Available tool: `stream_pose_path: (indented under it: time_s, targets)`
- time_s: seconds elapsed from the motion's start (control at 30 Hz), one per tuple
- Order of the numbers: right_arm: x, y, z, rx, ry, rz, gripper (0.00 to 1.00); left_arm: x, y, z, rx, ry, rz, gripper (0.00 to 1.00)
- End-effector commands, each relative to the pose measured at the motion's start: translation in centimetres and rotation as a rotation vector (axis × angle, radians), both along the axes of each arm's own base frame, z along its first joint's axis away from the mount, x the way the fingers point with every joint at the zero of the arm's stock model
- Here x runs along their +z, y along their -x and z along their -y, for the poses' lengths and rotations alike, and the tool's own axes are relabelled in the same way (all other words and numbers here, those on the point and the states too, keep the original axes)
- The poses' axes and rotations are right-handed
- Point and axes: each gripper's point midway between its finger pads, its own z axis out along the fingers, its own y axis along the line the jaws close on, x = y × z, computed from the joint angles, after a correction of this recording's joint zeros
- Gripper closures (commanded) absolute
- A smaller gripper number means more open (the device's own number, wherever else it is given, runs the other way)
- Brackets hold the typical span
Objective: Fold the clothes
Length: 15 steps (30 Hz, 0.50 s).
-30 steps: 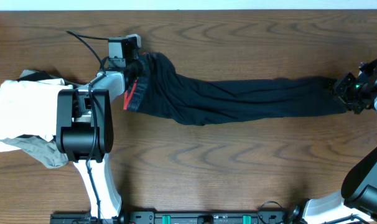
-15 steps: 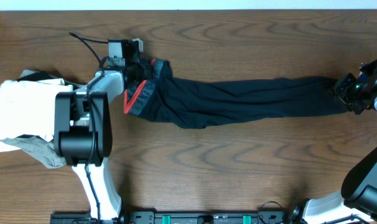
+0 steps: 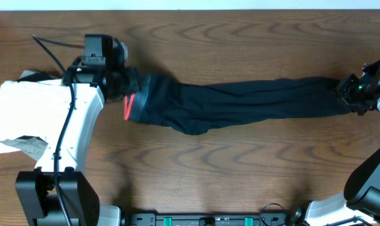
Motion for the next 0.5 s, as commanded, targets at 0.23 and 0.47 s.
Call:
stream_pose_path:
  time_s: [0.23, 0.47]
  targets:
    - [0.4, -0.3, -0.1, 0.022, 0.014, 0.012, 0.68, -5.6, 3.4, -5.8, 0.213, -0.280, -0.151, 0.94]
    - [-0.3, -0.2, 1.0, 0.033, 0.078, -0.013, 0.65, -7.6, 1.4, -6.7, 0.285, -0.302, -0.031, 0.94]
